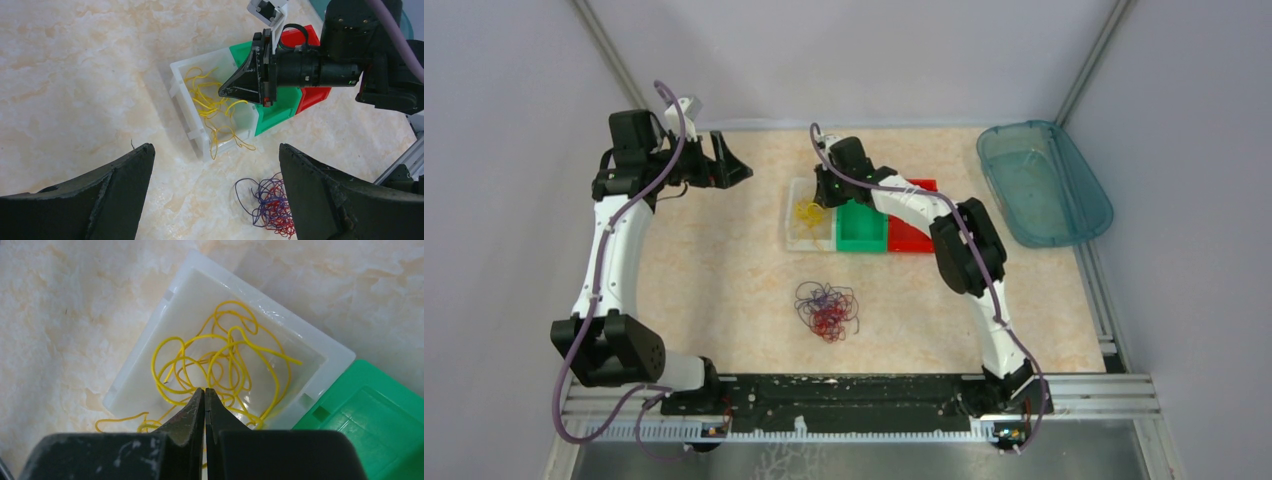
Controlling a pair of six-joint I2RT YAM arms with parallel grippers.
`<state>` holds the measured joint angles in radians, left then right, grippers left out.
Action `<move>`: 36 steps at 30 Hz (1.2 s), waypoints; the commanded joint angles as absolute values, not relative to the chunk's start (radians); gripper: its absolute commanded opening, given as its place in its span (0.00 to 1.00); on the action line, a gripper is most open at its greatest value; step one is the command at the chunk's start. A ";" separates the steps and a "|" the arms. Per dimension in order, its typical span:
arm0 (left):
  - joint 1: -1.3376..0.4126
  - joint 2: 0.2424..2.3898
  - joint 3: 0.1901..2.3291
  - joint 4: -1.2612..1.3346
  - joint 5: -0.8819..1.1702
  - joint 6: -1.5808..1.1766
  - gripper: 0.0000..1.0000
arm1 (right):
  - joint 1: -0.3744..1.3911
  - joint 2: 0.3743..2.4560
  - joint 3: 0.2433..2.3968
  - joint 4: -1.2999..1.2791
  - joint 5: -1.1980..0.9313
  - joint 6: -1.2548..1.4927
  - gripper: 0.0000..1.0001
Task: Untangle the cables
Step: Place the cable in the bin, then untie the cable.
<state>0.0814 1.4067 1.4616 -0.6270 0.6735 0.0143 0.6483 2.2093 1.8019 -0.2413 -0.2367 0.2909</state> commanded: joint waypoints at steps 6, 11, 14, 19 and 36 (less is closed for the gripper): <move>0.089 1.396 1.444 -0.611 0.681 0.008 0.99 | 0.655 2.171 1.871 -0.206 -0.169 0.278 0.09; 0.088 1.395 1.456 -0.615 0.693 -0.003 0.99 | 0.654 2.101 1.960 -0.274 -0.042 0.159 0.39; 0.089 1.385 1.453 -0.620 0.699 0.002 0.99 | 0.654 2.009 1.920 -0.261 0.047 0.095 0.48; 0.089 1.381 1.457 -0.648 0.717 0.038 0.99 | 0.664 1.762 1.682 -0.174 0.063 0.060 0.63; 0.088 1.216 1.211 -0.819 0.830 0.508 0.99 | 0.997 1.381 0.832 0.109 -0.284 0.154 0.50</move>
